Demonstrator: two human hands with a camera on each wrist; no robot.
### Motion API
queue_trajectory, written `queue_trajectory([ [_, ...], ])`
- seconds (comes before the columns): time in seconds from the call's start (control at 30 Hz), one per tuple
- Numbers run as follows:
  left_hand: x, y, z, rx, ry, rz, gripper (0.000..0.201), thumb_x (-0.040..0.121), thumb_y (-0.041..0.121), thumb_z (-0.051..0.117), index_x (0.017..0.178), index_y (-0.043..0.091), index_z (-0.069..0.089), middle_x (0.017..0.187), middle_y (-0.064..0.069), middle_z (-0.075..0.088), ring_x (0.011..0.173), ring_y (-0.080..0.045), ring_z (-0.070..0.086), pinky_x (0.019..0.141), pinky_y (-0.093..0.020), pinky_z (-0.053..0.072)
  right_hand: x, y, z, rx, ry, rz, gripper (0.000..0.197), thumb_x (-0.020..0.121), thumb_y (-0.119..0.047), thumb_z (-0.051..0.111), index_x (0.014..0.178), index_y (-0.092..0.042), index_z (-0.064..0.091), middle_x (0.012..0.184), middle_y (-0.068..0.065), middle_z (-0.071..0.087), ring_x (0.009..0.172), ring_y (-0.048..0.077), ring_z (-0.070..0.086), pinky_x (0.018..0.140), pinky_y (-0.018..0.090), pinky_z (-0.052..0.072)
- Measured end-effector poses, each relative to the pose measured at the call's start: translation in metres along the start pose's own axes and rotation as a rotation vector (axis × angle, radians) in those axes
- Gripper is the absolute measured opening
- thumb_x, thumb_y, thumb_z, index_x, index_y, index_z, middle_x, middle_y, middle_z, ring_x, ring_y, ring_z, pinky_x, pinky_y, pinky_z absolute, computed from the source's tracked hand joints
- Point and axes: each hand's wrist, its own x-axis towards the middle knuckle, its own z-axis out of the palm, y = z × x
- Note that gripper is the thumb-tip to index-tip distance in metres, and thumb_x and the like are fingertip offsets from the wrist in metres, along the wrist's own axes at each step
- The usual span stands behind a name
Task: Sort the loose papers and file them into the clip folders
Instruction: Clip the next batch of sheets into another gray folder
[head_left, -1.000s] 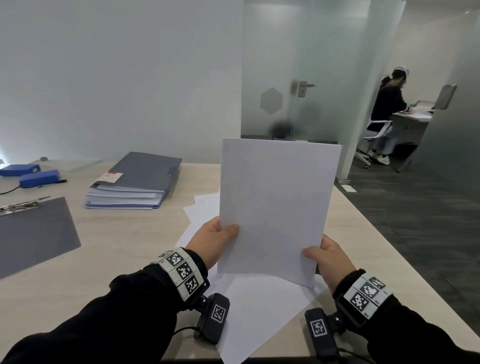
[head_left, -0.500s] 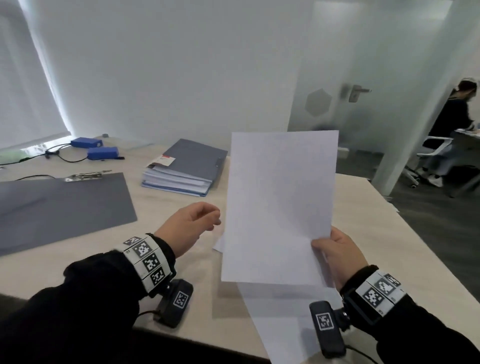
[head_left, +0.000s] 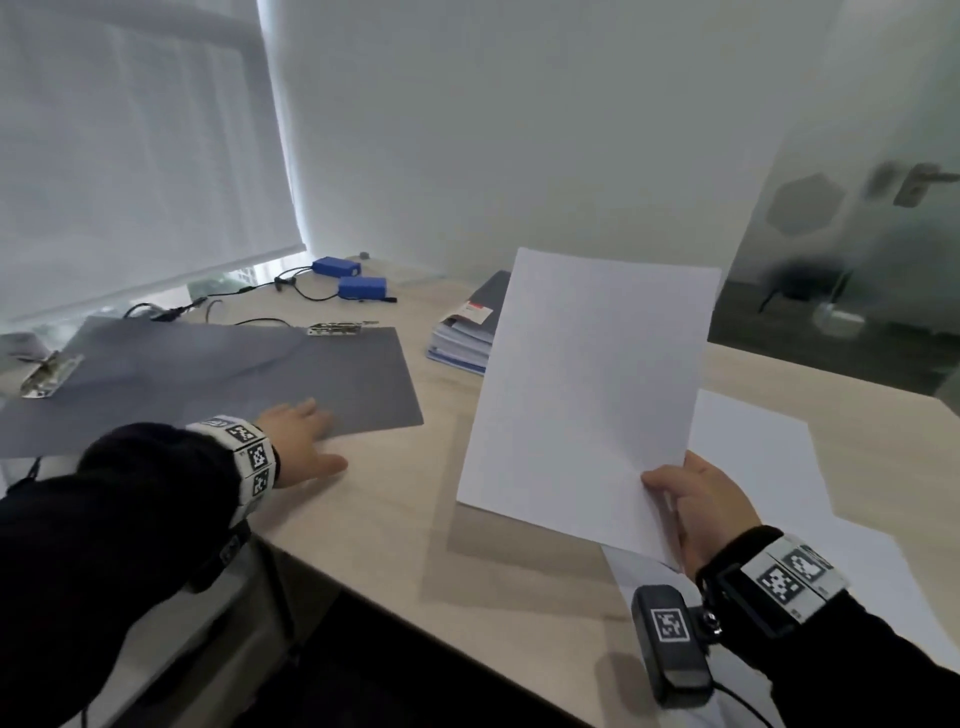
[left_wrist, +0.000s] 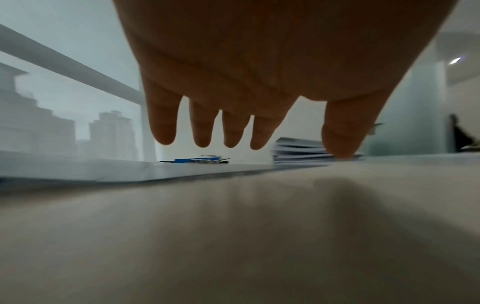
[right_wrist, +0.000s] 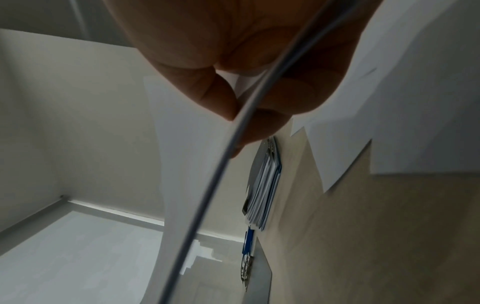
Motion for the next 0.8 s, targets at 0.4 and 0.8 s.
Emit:
queue_trajectory([
  [0.4, -0.041, -0.009, 0.017, 0.046, -0.044, 0.025, 0.11, 0.052, 0.093, 0.039, 0.141, 0.028, 0.042, 0.148, -0.008, 0.035, 0.136, -0.033, 0.035, 0.112, -0.039, 0.032, 0.005, 0.002, 0.041, -0.005, -0.047, 0.028, 0.012, 0.085, 0.002, 0.054, 0.085, -0.009, 0.059, 0.087, 0.015, 0.066, 0.078, 0.033, 0.061, 0.075, 0.04, 0.045],
  [0.8, -0.097, 0.027, 0.025, 0.264, -0.058, 0.394, 0.107, 0.058, 0.075, 0.069, 0.147, 0.034, 0.027, 0.138, 0.004, 0.037, 0.126, -0.025, 0.043, 0.103, -0.042, 0.046, -0.007, -0.004, 0.024, 0.098, 0.021, 0.008, 0.011, 0.081, 0.003, 0.056, 0.078, -0.008, 0.056, 0.086, 0.016, 0.064, 0.082, 0.034, 0.061, 0.08, 0.047, 0.046],
])
